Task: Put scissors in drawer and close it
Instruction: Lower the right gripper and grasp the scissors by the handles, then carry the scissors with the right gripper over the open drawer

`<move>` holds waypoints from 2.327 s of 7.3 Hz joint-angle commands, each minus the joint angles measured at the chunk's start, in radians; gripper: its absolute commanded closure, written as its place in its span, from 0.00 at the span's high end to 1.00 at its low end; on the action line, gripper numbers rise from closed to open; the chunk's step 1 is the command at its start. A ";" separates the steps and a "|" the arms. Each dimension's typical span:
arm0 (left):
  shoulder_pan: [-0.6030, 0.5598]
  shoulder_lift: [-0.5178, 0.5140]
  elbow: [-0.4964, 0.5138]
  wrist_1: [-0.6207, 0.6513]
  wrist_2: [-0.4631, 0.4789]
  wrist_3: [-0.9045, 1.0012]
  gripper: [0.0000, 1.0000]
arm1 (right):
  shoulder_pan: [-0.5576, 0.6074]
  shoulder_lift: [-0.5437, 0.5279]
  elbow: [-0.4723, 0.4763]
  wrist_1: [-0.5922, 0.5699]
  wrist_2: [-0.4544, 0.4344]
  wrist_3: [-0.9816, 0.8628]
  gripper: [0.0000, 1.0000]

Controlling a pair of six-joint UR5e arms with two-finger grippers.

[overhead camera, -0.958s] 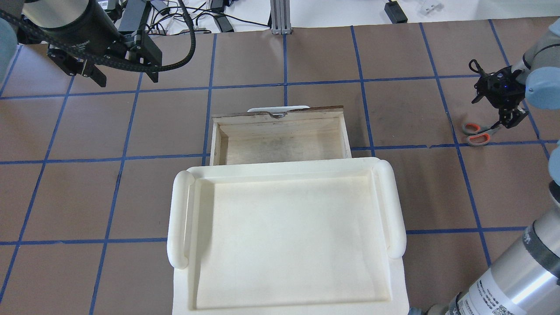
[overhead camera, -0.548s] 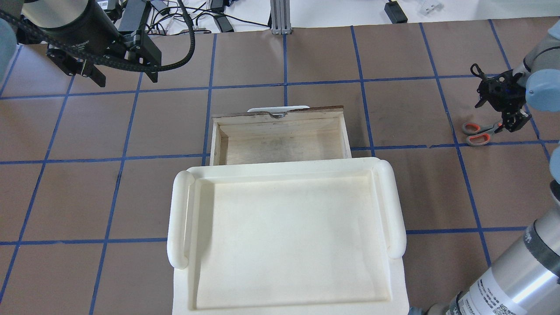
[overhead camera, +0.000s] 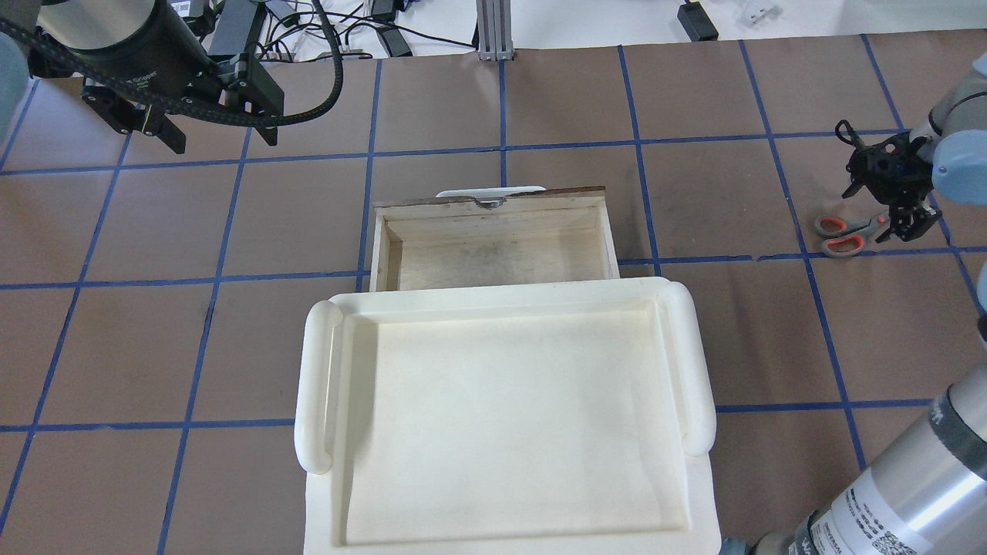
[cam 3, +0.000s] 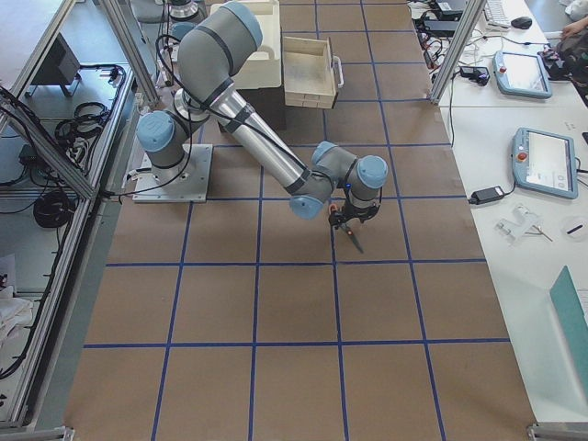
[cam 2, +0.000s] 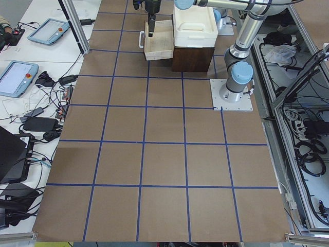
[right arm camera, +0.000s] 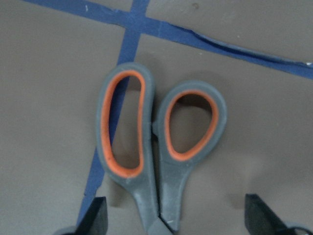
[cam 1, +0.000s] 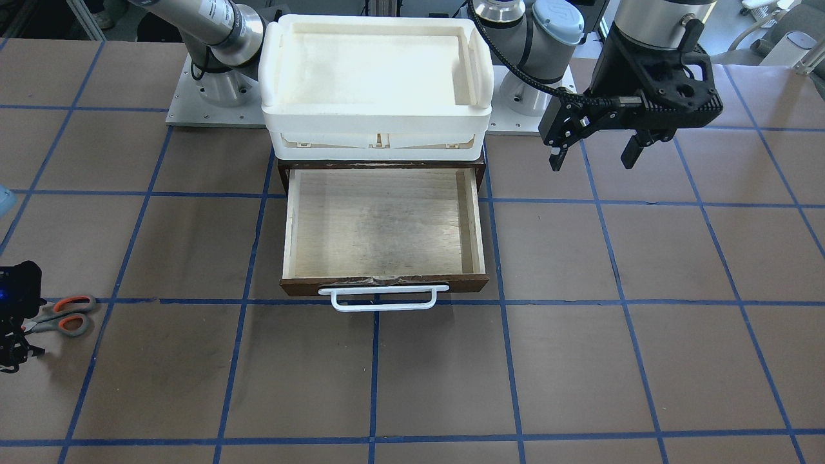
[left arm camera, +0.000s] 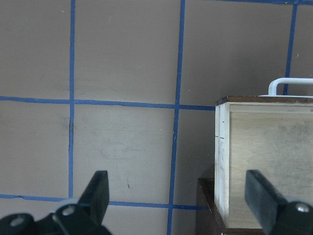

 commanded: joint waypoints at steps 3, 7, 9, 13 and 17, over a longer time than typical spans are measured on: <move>0.000 0.000 0.000 0.001 0.000 0.000 1.00 | 0.000 -0.001 -0.001 -0.054 -0.008 -0.048 0.00; 0.000 0.000 0.000 0.001 0.000 0.000 1.00 | 0.002 -0.028 -0.001 -0.054 -0.009 -0.041 0.00; 0.000 0.000 0.000 0.001 0.000 0.000 1.00 | 0.014 -0.082 -0.003 -0.039 -0.009 -0.033 0.00; -0.001 0.000 0.000 0.000 0.000 0.000 1.00 | 0.180 -0.307 -0.003 0.243 -0.023 0.266 0.00; -0.001 0.000 -0.002 0.001 -0.002 0.000 1.00 | 0.519 -0.389 -0.006 0.330 -0.063 0.857 0.00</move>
